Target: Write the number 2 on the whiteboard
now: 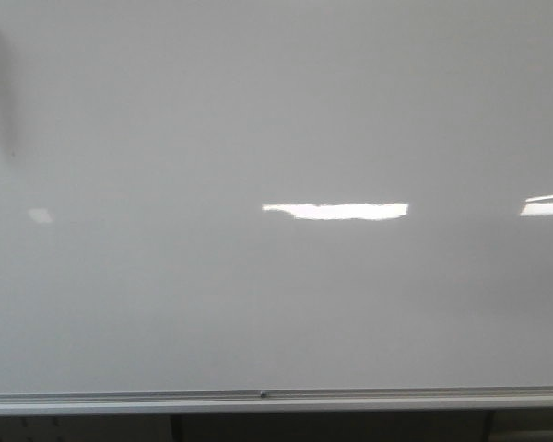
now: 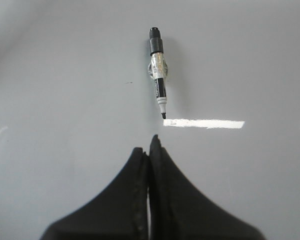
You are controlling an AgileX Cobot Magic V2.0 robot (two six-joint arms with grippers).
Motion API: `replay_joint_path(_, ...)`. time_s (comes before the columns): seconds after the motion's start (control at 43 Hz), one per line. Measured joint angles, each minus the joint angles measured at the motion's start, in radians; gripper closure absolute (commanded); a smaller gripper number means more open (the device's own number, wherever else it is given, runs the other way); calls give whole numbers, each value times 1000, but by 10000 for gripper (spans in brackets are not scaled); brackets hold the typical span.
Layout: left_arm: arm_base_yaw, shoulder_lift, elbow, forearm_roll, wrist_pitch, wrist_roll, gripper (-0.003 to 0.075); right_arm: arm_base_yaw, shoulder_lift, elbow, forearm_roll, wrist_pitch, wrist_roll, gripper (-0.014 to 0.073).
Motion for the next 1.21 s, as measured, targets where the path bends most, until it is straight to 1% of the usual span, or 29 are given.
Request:
replay_joint_path(0.256,0,0,0,0,-54,0,741,0,0,0,0,0,0,662)
replay_joint_path(0.419,0,0,0,0,-168,-2,741,0,0,-2,0,-17,0,662)
replay_joint_path(0.512,0,0,-10,0,-185,-4,741,0,0,-41,0,-4,0,662)
replay_joint_path(0.628,0,0,-94,0,-104,-4,741,0,0,-137,0,37,0,662)
replay_joint_path(0.768,0,15,-262,12,24,-6,741,0,22,-288,0,126,-2,662)
replay_joint_path(1.001,0,158,-539,59,283,-6,741,0,210,-527,0,323,-2,662)
replay_joint_path(1.094,0,225,-611,61,380,-6,741,0,298,-611,0,434,-2,662)
replay_joint_path(1.21,0,287,-656,63,454,-6,741,0,399,-672,0,549,0,662)
